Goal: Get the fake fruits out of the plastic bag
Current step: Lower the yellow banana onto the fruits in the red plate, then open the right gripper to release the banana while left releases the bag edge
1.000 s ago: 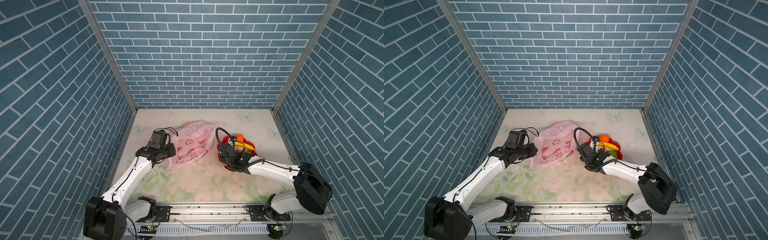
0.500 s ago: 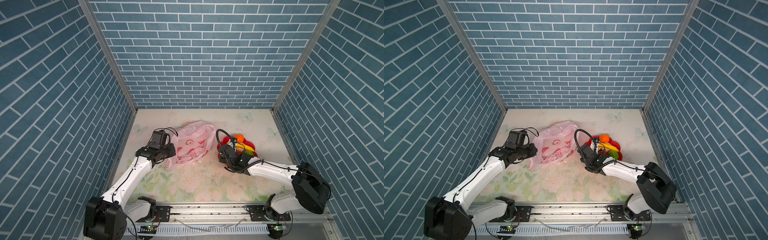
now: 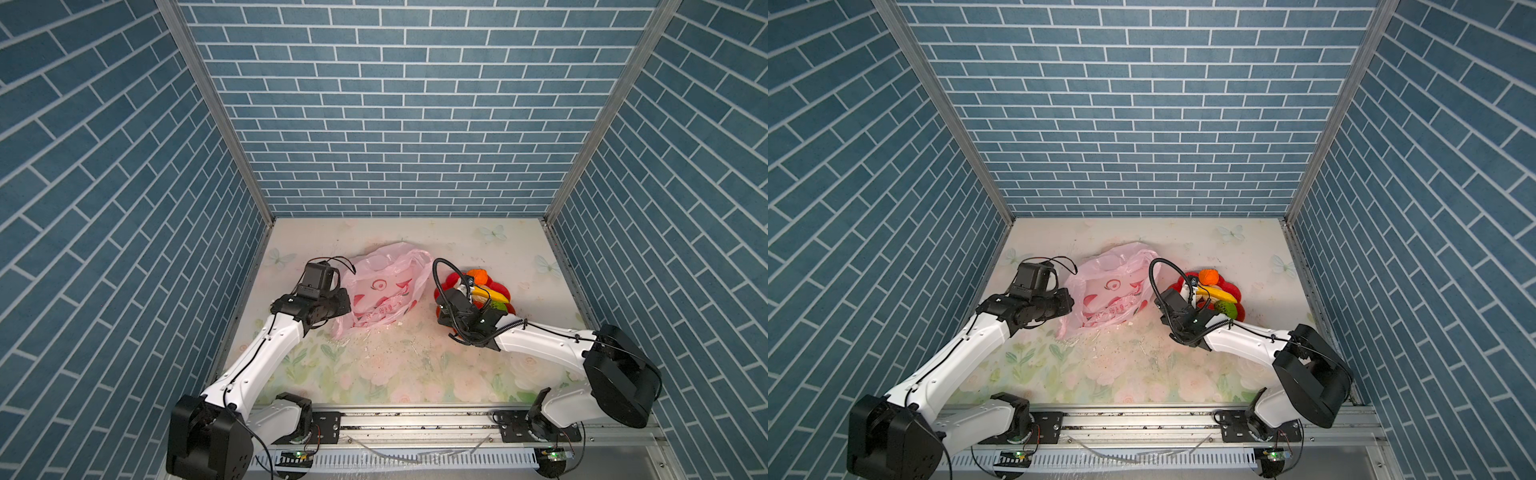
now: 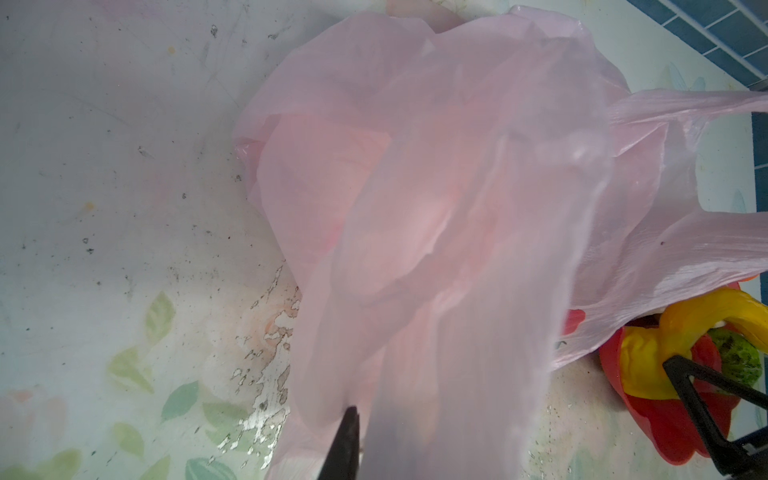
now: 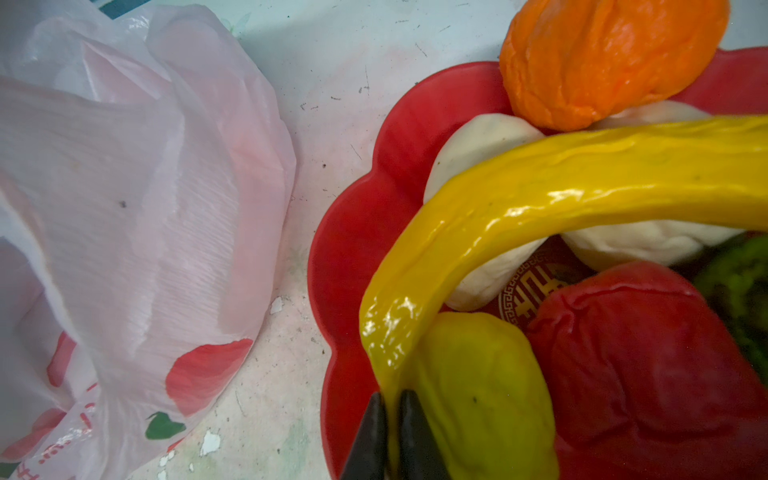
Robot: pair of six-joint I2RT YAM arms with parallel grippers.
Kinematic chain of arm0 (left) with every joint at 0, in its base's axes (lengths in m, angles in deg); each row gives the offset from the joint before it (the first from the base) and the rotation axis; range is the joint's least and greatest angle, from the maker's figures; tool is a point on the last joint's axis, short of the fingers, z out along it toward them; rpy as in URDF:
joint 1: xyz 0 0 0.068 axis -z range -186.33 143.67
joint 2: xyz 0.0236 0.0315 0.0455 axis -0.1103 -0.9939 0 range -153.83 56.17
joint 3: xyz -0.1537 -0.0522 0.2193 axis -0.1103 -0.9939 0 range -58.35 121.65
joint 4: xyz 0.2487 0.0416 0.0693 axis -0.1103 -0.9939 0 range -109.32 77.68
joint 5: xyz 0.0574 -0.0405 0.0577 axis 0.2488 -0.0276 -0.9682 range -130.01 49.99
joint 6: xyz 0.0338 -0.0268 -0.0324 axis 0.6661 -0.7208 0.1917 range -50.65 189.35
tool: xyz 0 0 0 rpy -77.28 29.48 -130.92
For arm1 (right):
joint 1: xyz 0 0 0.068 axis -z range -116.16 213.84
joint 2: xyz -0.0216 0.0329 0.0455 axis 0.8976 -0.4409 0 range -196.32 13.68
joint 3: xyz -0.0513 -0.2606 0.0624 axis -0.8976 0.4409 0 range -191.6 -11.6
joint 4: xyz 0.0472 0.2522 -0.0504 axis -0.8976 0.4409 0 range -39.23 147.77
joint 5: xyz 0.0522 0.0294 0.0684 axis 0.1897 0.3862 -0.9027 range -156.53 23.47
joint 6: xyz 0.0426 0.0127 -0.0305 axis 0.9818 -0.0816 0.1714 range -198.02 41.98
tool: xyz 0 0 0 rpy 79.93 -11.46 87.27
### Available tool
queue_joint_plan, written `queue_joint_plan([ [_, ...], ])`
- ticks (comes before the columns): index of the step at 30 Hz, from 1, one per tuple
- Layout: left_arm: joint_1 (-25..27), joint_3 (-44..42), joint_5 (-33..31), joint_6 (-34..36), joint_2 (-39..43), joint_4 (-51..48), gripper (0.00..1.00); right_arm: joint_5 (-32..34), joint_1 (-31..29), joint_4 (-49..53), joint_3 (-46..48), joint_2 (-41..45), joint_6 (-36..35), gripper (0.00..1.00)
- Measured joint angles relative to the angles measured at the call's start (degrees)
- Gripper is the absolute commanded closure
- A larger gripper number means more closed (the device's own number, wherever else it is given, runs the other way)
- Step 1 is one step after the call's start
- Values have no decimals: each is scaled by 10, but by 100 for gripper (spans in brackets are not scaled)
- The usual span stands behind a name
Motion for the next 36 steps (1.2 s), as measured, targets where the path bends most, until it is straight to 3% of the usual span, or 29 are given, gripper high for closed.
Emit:
queue_joint_plan([
  [12, 0, 0, 0, 4, 8, -8, 82, 0, 0, -3, 0, -7, 0, 80],
  [19, -2, 0, 0, 5, 11, -9, 82, -2, 0, -3, 0, -7, 4, 70],
  [36, -5, 0, -3, 5, 27, -13, 82, -6, -1, 3, -1, -3, 5, 66],
])
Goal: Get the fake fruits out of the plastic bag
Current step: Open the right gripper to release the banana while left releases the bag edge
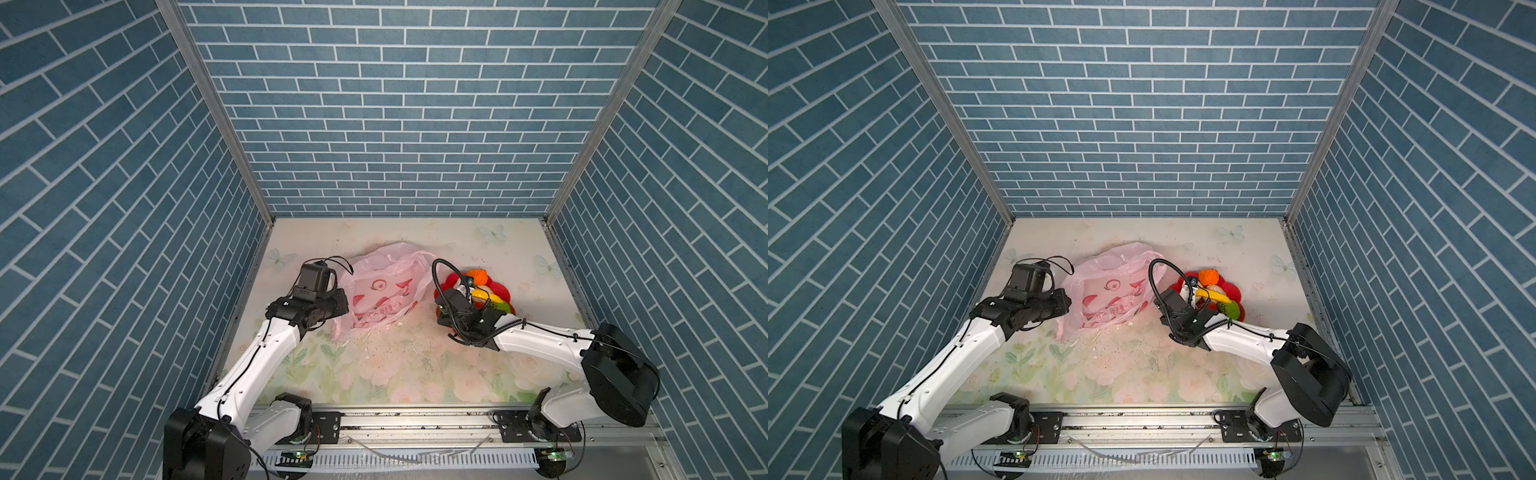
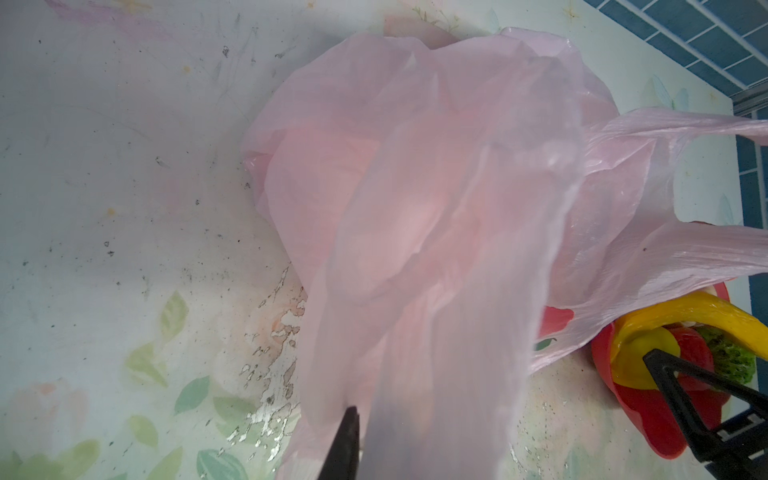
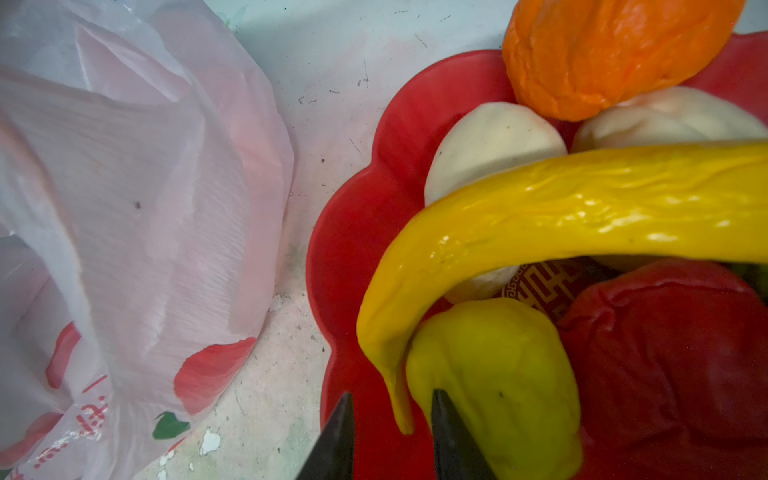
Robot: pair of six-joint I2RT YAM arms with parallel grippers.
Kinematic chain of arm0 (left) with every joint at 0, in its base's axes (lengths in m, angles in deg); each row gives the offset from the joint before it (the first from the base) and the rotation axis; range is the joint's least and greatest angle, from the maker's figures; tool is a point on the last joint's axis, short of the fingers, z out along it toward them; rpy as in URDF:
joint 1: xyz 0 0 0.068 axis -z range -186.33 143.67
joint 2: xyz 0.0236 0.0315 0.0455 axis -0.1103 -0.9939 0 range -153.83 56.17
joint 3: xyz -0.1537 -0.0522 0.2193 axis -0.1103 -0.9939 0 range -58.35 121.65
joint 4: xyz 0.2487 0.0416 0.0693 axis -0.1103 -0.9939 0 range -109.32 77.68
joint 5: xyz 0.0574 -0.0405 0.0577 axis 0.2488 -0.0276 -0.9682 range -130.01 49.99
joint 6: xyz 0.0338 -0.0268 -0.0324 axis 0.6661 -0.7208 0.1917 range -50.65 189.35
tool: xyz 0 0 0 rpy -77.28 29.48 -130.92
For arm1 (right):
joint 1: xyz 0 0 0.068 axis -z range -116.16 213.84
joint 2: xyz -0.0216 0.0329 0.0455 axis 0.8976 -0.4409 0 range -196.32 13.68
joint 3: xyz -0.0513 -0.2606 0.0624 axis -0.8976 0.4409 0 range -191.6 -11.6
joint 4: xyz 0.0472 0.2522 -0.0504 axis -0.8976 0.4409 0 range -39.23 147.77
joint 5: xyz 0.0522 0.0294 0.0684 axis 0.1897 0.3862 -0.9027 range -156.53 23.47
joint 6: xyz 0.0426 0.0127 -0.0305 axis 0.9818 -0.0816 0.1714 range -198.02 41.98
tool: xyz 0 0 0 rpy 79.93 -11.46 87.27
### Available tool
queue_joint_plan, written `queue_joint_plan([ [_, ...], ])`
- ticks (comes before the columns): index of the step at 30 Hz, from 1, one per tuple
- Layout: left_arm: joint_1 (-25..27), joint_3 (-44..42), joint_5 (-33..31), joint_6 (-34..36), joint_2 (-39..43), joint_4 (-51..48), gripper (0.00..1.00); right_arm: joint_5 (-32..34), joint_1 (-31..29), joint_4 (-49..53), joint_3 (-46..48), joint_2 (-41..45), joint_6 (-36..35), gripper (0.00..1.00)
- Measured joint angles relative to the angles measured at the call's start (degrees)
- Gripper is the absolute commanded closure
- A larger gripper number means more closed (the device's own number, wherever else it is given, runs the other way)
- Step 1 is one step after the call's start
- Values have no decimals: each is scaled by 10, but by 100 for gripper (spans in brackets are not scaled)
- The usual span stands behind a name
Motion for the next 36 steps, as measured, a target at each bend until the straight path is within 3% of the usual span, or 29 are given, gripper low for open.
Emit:
queue_joint_plan([
  [17, 0, 0, -34, -19, -7, 43, 83, 18, -21, 98, -27, 144, -35, 61],
  [26, -2, 43, -46, -43, -166, 163, 83, 33, -21, 155, -44, 174, -60, 59],
  [36, -8, 224, -40, -54, -376, 248, 83, 58, -17, 192, -47, 203, -72, 57],
])
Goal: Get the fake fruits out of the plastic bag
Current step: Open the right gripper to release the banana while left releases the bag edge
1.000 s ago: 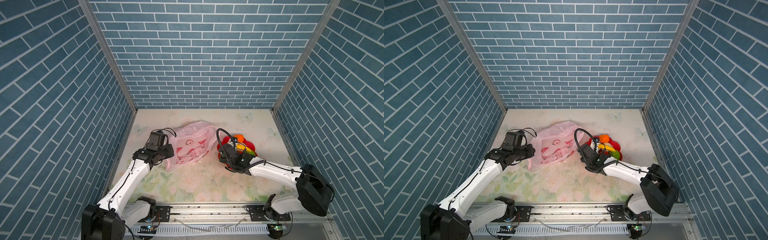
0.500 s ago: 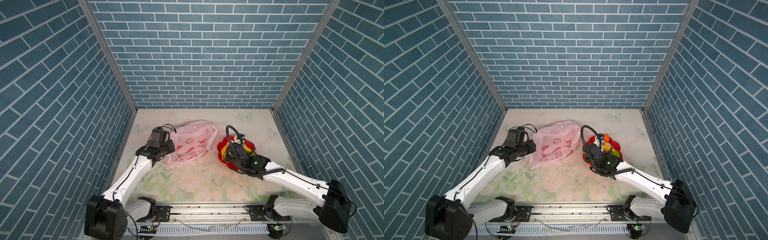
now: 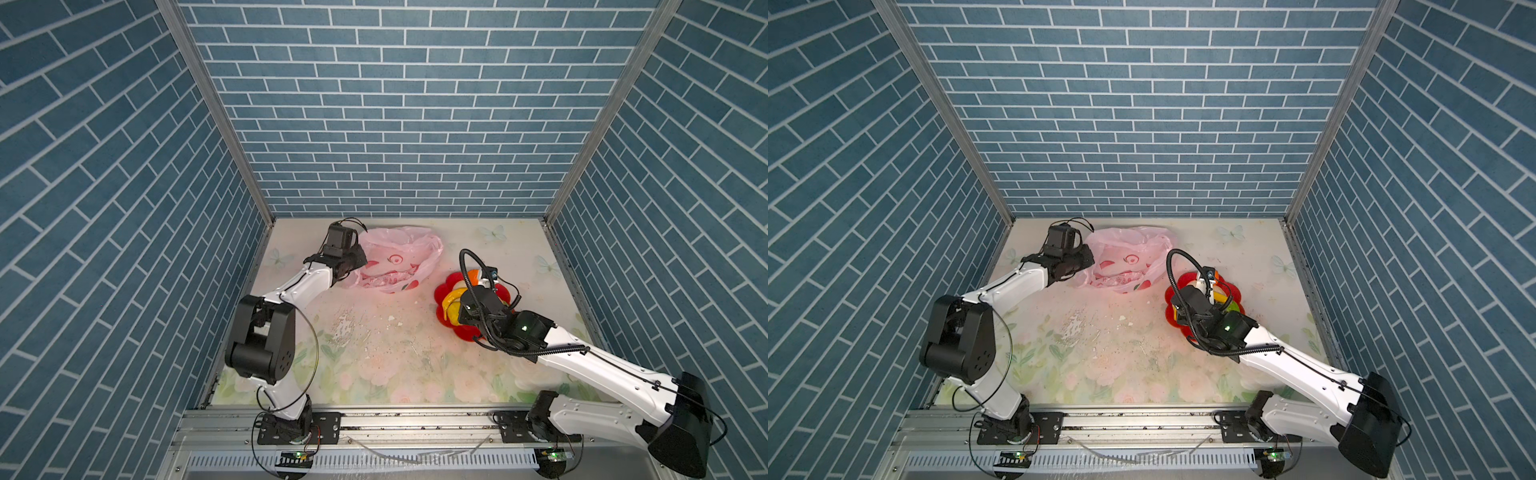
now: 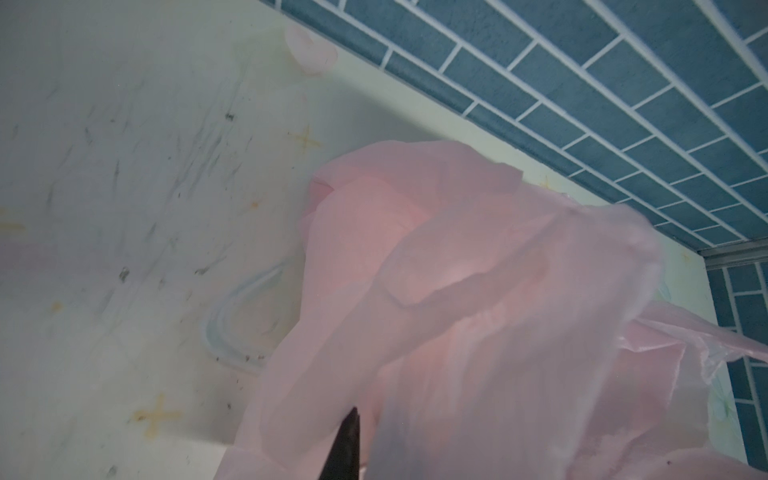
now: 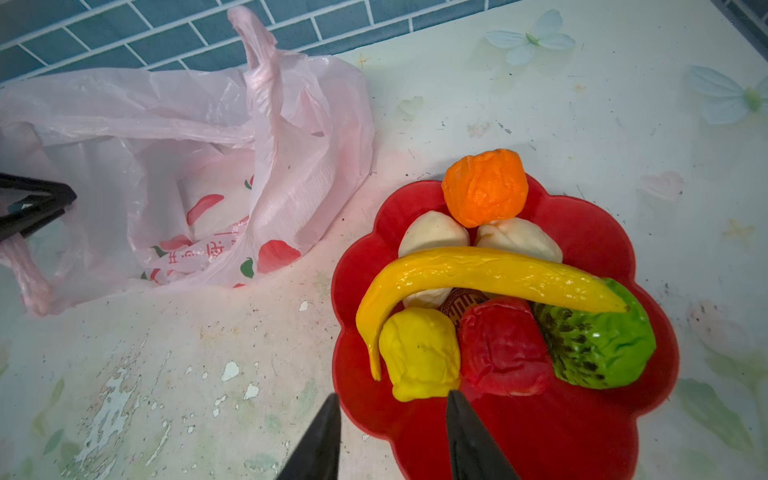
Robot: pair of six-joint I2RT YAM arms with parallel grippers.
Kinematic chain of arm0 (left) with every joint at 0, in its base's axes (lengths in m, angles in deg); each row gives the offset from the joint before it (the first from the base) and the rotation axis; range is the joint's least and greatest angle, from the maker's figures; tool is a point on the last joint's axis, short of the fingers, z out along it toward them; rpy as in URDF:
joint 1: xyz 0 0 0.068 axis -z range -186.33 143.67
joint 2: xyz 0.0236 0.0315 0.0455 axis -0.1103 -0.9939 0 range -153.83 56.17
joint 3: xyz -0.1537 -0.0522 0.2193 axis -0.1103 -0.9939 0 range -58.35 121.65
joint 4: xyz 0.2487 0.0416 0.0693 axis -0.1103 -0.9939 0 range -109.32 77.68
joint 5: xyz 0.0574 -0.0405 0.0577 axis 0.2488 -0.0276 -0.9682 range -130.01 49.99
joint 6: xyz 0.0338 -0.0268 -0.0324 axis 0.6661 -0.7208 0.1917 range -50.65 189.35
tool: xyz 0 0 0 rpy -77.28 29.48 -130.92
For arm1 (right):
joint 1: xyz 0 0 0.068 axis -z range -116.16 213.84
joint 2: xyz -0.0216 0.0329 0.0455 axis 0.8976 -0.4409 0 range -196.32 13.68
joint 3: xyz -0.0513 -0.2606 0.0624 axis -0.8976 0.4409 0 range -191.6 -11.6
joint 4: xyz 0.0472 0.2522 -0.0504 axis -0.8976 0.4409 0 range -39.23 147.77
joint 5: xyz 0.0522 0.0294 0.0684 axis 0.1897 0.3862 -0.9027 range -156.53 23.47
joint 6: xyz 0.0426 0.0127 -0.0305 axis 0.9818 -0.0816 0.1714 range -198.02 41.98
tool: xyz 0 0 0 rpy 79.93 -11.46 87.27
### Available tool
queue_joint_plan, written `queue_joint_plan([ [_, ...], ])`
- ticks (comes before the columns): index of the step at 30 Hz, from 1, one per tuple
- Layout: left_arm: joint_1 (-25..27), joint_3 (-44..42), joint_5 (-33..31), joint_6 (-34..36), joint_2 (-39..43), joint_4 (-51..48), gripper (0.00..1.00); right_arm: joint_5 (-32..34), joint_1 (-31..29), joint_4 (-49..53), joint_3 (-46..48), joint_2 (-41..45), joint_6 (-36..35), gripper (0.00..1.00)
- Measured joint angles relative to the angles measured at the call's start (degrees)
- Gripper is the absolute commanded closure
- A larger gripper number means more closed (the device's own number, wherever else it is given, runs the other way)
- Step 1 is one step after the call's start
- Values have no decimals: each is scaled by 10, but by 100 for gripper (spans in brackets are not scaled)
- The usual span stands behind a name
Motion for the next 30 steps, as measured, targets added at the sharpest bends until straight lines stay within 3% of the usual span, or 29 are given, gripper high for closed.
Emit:
queue_joint_plan([
  [4, -6, 54, 6, -4, -57, 10, 77, 7, 7, 13, -6, 7, -1, 54],
  [16, -17, 79, 17, -9, -74, 7, 34, 14, 20, 20, -38, 6, -31, 34],
  [27, -23, 57, -1, 20, 104, -34, 2, 5, 27, -21, -48, -6, -86, 29],
  [30, -24, 47, -4, 28, 150, -50, 1, 10, 29, -35, -47, -3, -106, 28],
])
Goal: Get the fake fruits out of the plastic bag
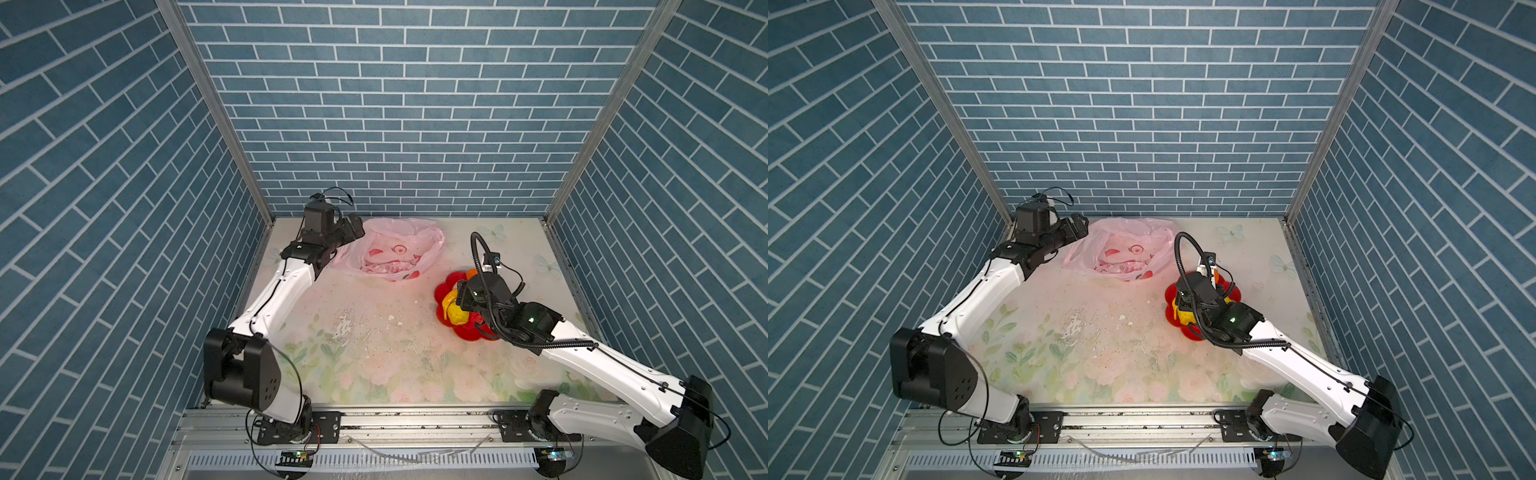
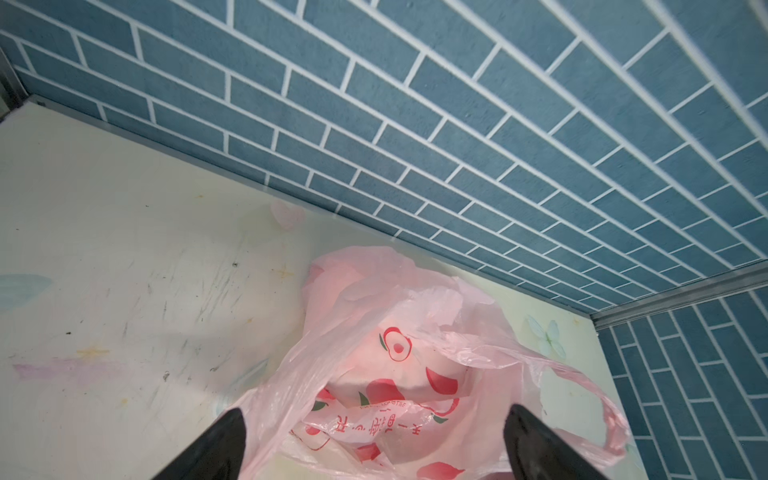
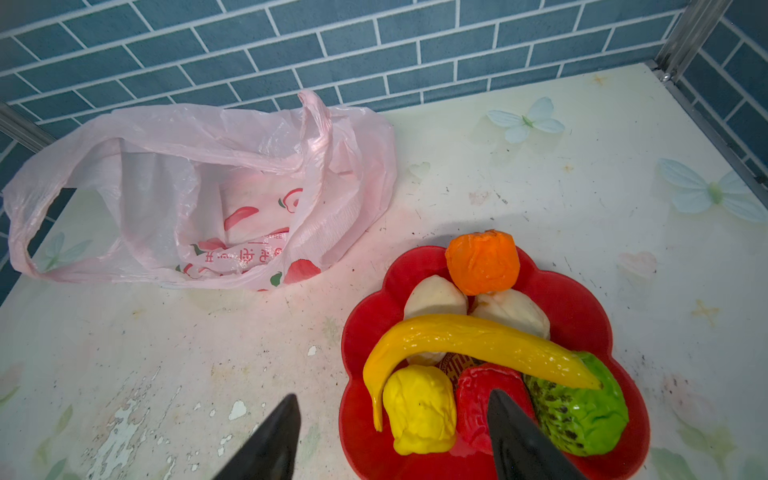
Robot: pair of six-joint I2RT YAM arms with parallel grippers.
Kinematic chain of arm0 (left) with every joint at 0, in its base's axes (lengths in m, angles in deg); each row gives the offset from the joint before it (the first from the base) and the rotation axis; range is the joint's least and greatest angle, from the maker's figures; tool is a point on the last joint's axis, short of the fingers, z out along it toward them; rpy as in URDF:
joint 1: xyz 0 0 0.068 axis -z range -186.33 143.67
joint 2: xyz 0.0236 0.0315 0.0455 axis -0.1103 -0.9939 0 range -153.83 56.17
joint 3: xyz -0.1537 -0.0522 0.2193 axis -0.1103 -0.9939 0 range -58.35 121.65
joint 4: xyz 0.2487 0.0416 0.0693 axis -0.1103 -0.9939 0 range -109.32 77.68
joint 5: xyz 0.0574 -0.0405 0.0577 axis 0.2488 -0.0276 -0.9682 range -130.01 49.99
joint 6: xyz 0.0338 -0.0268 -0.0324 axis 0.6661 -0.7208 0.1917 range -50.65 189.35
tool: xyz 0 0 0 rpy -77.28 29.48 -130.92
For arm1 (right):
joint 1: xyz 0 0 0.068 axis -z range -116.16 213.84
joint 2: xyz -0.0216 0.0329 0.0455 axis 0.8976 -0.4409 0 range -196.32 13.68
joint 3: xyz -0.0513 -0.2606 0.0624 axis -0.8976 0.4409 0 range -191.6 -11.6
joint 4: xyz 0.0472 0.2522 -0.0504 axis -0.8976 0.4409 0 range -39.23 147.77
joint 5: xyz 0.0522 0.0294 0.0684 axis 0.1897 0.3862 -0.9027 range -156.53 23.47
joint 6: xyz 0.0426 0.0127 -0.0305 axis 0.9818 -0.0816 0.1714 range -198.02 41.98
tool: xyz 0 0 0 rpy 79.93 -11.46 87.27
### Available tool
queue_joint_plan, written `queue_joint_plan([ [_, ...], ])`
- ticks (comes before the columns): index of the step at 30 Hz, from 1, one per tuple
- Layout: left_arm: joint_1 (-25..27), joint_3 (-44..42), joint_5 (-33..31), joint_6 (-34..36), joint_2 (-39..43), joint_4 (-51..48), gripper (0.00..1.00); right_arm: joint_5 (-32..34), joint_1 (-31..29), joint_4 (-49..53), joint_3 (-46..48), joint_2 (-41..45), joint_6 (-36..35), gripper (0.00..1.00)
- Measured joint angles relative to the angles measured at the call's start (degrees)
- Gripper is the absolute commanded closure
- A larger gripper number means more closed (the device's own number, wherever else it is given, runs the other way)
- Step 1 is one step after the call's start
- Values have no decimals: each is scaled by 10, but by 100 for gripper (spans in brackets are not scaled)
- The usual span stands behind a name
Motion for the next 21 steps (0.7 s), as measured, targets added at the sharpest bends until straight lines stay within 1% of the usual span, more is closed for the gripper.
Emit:
queue_joint_plan([
  [5, -1, -37, 2, 9, 59, -23, 1, 20, 1, -17, 0, 11, -46, 27],
  [8, -1, -76, 1, 12, 102, -40, 1, 34, 2, -45, 9, 20, -82, 23],
  [9, -1, -92, -1, 12, 122, -44, 1, 40, 2, -58, 17, 23, -93, 18],
  [10, -1, -106, -3, 12, 137, -49, 1, 44, 2, -70, 24, 25, -105, 16],
  [11, -1, -122, -7, 12, 157, -54, 1, 49, 2, -84, 33, 26, -117, 11],
  [14, -2, -175, -24, 14, 219, -64, 1, 64, 4, -128, 66, 28, -151, 8],
  [19, -2, -273, -66, 19, 309, -67, 1, 90, 12, -179, 106, 24, -189, 7],
  [21, -2, -316, -87, 23, 333, -63, 1, 98, 20, -197, 117, 18, -195, 1],
])
